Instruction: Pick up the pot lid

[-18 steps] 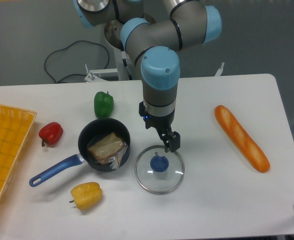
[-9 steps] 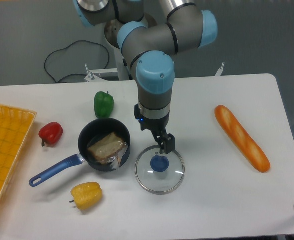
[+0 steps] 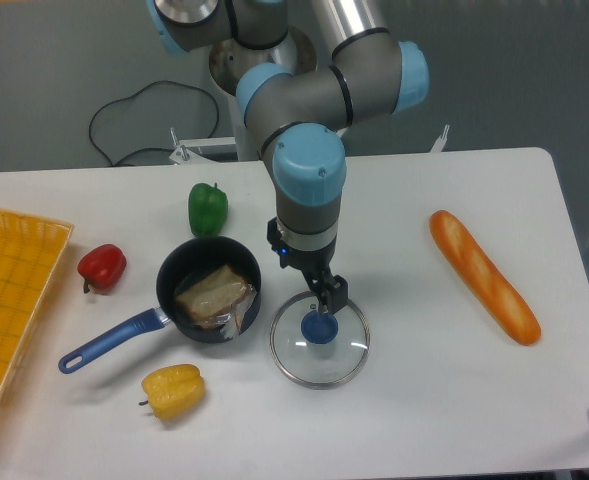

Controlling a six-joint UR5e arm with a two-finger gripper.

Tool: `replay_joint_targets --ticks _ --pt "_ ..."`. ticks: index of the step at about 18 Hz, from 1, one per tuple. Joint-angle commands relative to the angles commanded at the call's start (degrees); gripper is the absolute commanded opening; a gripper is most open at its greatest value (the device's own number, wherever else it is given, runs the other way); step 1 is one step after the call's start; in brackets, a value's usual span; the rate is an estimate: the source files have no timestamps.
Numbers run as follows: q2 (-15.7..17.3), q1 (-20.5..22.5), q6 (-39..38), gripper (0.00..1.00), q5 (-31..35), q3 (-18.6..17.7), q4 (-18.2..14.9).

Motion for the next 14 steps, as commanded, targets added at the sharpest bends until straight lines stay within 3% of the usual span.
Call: replay_joint_targets --ticks 14 --pt "-5.1 3.9 2.2 1.0 0.0 2.8 0.6"
